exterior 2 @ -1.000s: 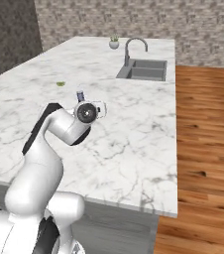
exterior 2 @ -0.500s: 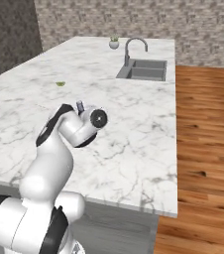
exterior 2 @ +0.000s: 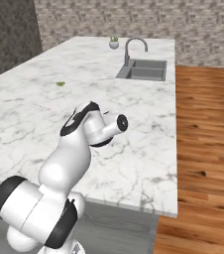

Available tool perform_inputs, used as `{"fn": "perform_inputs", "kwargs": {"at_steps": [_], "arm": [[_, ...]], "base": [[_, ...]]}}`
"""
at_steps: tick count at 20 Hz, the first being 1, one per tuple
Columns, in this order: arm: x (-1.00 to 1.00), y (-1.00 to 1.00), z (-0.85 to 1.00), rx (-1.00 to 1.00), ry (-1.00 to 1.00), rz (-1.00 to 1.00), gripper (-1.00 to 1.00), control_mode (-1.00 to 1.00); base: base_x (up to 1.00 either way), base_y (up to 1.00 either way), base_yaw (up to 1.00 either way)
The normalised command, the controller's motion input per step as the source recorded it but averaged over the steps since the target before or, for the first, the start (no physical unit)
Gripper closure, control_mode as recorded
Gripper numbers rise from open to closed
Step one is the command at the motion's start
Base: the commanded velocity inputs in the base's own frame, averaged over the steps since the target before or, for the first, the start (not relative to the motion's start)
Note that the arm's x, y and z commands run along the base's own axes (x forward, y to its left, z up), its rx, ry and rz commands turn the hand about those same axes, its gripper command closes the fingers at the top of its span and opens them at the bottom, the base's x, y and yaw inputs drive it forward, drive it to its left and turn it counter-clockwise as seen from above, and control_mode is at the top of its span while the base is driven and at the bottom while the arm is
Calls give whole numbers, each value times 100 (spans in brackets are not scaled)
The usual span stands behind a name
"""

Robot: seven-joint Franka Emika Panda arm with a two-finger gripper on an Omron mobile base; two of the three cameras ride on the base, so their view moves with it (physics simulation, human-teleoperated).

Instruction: Move the condiment bottle and condiment bottle from the cabinet to the dining counter.

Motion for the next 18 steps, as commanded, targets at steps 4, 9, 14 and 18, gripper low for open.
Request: {"fn": "perform_inputs", "kwargs": {"at_steps": [4, 9, 14, 18], "arm": [[-3, 0, -12, 0, 9, 22, 100, -100], [0, 0, -20, 0, 9, 10, 100, -100], [0, 0, -7, -2, 3, 0, 100, -100], [0, 0, -13, -6, 0, 0, 100, -100]], "base": [[0, 0, 0], [0, 0, 0], [0, 0, 0], [0, 0, 0]]}}
